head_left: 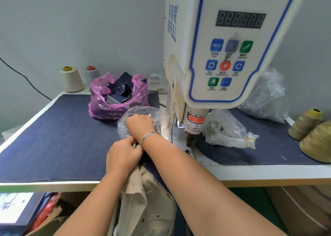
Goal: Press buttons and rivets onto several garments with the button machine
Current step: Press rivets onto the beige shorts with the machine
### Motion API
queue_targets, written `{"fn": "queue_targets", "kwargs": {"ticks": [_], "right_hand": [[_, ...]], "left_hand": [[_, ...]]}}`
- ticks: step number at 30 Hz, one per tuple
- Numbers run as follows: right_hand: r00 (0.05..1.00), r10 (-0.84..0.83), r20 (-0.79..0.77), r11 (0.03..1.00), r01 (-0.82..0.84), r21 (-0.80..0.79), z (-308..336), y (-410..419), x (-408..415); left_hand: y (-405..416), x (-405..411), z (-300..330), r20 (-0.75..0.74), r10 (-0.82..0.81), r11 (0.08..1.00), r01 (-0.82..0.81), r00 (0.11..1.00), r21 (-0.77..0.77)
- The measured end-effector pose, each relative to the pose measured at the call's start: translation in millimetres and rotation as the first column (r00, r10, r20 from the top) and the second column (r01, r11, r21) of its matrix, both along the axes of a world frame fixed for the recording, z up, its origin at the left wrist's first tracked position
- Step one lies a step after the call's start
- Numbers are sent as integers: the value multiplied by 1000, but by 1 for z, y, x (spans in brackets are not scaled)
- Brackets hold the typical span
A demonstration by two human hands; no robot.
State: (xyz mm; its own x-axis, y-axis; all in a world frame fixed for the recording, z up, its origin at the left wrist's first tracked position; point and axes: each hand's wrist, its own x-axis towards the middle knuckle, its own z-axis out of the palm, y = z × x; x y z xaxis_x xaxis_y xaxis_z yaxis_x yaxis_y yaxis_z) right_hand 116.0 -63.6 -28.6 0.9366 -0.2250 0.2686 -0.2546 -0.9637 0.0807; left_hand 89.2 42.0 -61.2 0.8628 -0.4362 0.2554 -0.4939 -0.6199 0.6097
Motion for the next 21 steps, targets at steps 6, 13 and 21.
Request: {"fn": "queue_targets", "kwargs": {"ticks": [6, 13, 21], "right_hand": [[999, 38, 9, 998, -38, -43, -1, -2, 4], [998, 53, 18, 999, -53, 8, -4, -4, 4], [999, 38, 27, 999, -39, 35, -5, -5, 3]], "left_hand": [[0, 1, -1, -16, 20, 1000, -20, 1000, 14], [-1, 1, -2, -13, 18, 1000, -18, 1000, 6], [-1, 0, -2, -1, 15, 1000, -15, 1000, 4]]}}
